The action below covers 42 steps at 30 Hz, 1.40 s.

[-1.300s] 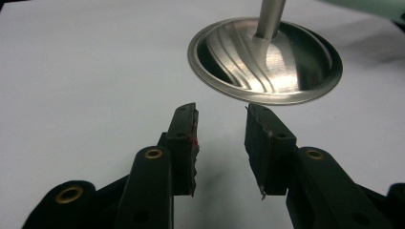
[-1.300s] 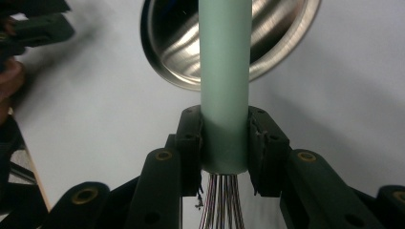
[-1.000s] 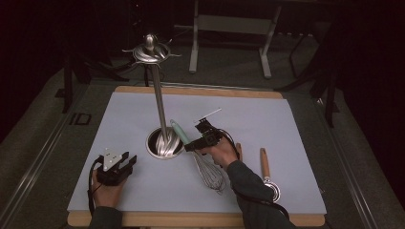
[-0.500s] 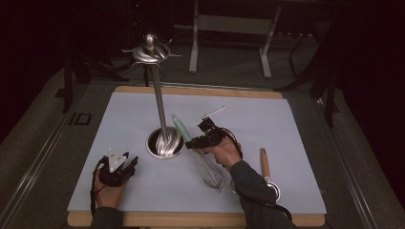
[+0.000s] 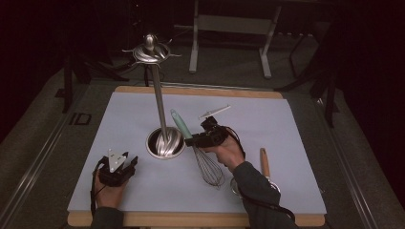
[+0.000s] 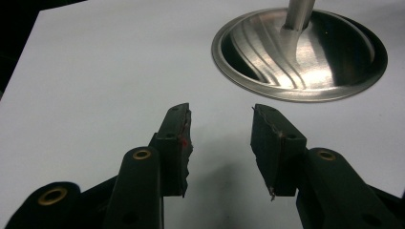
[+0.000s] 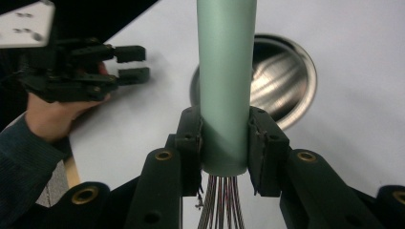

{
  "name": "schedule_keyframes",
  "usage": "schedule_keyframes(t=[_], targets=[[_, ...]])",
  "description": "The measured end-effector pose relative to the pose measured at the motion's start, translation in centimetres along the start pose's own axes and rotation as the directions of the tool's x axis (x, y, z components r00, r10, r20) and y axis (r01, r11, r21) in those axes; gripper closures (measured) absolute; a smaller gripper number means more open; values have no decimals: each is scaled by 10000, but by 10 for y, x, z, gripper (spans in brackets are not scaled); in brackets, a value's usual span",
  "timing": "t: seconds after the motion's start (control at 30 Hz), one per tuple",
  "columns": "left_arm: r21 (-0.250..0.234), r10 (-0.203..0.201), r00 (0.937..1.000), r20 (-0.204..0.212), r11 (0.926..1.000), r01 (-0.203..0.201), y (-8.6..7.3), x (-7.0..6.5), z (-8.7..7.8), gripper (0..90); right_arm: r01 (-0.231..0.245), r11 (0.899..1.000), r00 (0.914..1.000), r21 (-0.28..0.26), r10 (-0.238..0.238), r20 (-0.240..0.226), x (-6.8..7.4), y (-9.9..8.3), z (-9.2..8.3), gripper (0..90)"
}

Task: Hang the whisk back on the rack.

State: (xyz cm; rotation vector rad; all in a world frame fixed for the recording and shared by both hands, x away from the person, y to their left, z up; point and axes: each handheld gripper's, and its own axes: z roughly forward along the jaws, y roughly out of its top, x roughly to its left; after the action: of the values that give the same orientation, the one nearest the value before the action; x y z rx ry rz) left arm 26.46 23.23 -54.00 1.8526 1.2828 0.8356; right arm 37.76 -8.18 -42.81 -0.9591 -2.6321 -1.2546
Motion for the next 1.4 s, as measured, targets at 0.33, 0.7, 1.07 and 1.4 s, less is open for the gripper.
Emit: schedule_keyframes(t=[0.33, 0.7, 1.07, 1.4], targets=[[50, -51, 10000, 56, 10000, 50, 0, 1, 0, 580, 1272, 9906, 9919, -500, -1271, 48, 15, 9, -10, 689], [29, -141, 9999, 38, 9999, 141, 0, 2, 0, 573, 2146, 9688, 9760, -1243, -2176, -114, 28, 19, -26, 689], [40, -164, 9999, -11, 9999, 164, 0, 1, 1, 571, 2915, 9342, 9535, -2059, -3010, -158, 36, 31, -46, 689], [44, -165, 9999, 7, 9999, 165, 0, 2, 0, 572, 3175, 9162, 9436, -2445, -3307, -137, 35, 38, -60, 689]])
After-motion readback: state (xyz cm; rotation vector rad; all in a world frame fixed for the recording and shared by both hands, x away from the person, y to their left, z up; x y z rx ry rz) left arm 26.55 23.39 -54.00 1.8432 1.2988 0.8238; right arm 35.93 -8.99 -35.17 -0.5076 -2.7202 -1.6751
